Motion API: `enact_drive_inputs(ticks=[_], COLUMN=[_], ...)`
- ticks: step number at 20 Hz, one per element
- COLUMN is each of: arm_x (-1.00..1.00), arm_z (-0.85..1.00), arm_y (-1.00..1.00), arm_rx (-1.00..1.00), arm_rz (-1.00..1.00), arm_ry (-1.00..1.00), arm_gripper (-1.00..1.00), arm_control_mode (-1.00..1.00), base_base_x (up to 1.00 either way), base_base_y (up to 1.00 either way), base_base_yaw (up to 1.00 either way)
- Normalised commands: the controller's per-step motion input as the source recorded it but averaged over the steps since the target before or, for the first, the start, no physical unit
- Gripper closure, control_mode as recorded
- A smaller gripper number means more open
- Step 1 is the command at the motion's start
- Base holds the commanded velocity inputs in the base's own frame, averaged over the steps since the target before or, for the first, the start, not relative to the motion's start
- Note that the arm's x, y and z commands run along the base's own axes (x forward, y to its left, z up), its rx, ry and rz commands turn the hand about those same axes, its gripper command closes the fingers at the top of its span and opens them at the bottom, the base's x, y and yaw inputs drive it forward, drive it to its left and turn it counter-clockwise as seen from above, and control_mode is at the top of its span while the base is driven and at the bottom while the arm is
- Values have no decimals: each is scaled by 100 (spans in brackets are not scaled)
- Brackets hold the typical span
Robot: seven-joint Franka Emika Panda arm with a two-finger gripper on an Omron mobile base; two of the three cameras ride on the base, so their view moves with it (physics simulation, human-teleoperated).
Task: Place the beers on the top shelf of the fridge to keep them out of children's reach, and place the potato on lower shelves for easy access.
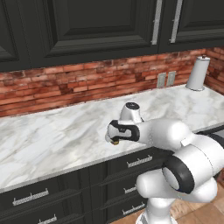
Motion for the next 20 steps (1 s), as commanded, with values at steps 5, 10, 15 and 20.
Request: enact_drive_inputs(ticks=[5,10,15,20], arm_x=[27,27,24,21], arm_z=[-24,-22,-22,-23], arm_y=[7,4,1,6], arm_rx=[0,0,0,0], arm_rz=[0,0,0,0], arm_ry=[0,0,0,0], arm_gripper=[-100,-100,-100,-100], arm_control_mode=[-100,-100,-100,-100], base_base_x=[0,0,0,0], base_base_y=[0,0,0,0], base_base_yaw=[0,0,0,0])
